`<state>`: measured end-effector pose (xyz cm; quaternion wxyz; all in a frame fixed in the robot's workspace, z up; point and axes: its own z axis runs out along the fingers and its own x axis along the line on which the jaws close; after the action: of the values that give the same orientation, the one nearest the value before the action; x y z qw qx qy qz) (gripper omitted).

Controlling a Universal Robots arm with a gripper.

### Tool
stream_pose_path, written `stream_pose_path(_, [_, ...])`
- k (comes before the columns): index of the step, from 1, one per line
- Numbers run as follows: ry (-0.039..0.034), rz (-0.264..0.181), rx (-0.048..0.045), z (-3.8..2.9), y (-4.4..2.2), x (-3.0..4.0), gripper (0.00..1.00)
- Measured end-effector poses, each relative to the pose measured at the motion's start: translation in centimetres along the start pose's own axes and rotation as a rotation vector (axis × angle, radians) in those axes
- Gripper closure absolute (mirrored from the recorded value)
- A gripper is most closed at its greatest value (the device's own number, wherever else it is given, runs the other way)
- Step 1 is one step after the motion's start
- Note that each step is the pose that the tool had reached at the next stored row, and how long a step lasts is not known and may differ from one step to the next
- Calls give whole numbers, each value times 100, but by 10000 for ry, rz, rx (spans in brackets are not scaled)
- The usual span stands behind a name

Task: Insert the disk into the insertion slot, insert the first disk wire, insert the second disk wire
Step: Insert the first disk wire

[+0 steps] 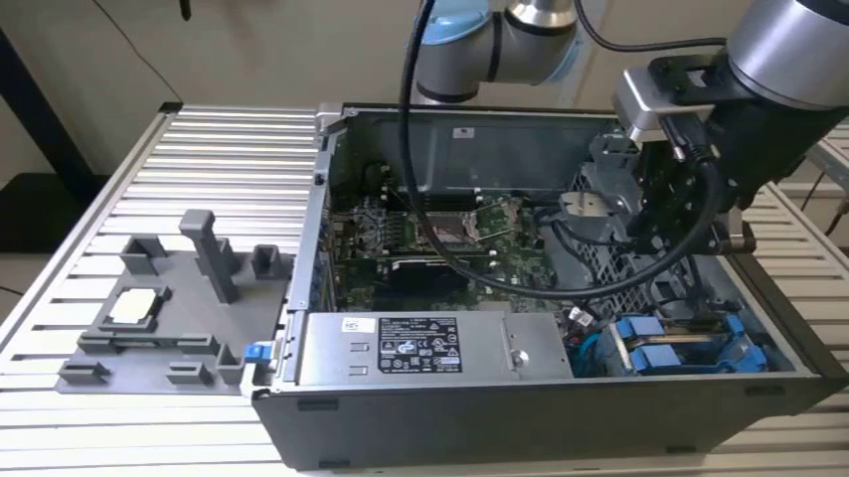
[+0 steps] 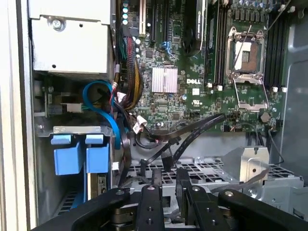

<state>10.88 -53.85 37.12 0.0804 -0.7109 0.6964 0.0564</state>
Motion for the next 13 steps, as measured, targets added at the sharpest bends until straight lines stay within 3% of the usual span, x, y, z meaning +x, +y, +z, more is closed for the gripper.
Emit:
stream_pose_path(7, [-141, -187, -35, -4, 143, 23, 73])
stream_pose_path(13, [-183, -260, -48, 34, 176, 48, 73])
